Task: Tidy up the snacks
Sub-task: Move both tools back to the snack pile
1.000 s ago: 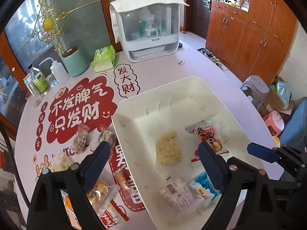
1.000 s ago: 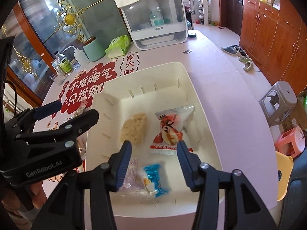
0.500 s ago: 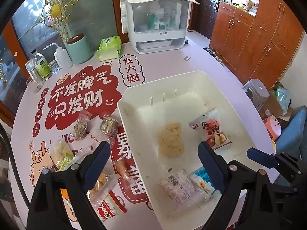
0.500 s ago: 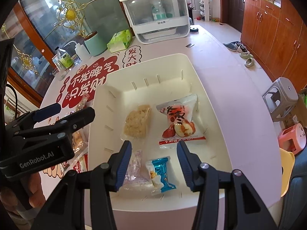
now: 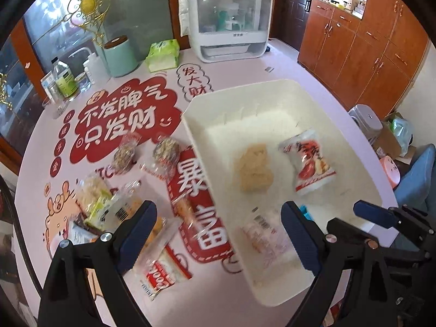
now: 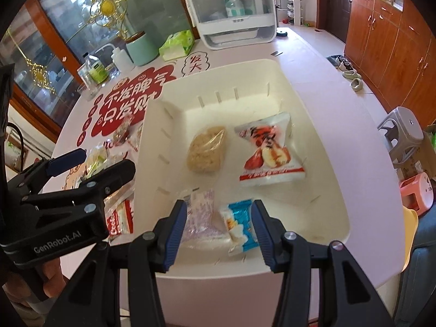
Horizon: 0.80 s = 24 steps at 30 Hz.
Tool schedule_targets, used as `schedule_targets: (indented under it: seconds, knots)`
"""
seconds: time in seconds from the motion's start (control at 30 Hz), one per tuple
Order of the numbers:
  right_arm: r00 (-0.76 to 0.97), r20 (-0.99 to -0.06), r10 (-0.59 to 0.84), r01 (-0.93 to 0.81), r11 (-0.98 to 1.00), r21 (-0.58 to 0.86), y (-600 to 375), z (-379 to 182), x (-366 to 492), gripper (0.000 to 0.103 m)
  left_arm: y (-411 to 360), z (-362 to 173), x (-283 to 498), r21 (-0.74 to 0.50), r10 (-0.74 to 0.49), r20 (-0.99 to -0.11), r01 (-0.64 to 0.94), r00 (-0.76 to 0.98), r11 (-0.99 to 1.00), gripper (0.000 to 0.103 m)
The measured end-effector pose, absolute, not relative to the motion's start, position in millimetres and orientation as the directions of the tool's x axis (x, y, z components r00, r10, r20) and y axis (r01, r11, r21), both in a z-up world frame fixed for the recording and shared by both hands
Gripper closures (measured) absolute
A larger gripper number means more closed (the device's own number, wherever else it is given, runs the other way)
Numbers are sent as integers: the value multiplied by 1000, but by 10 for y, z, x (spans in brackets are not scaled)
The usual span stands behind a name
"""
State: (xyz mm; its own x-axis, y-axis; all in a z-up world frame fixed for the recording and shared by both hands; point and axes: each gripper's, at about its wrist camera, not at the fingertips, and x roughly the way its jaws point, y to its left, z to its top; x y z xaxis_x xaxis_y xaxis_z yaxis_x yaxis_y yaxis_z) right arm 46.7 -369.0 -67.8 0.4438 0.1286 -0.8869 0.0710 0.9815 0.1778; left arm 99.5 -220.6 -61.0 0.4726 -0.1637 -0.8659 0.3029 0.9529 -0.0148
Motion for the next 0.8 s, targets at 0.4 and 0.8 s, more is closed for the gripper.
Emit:
schedule_targets:
  seconds: [0.4,0.8]
  knots:
    - [420,-896,143,1,987,158,-3006,-674,432,53,-1147,-700,779,-18,-103,-876,180,471,983,11]
    - [441,-875,202,-143,978,153,-1995,-475,757,47,238,-290,873,-68,-46,-834,-19,550,998,11]
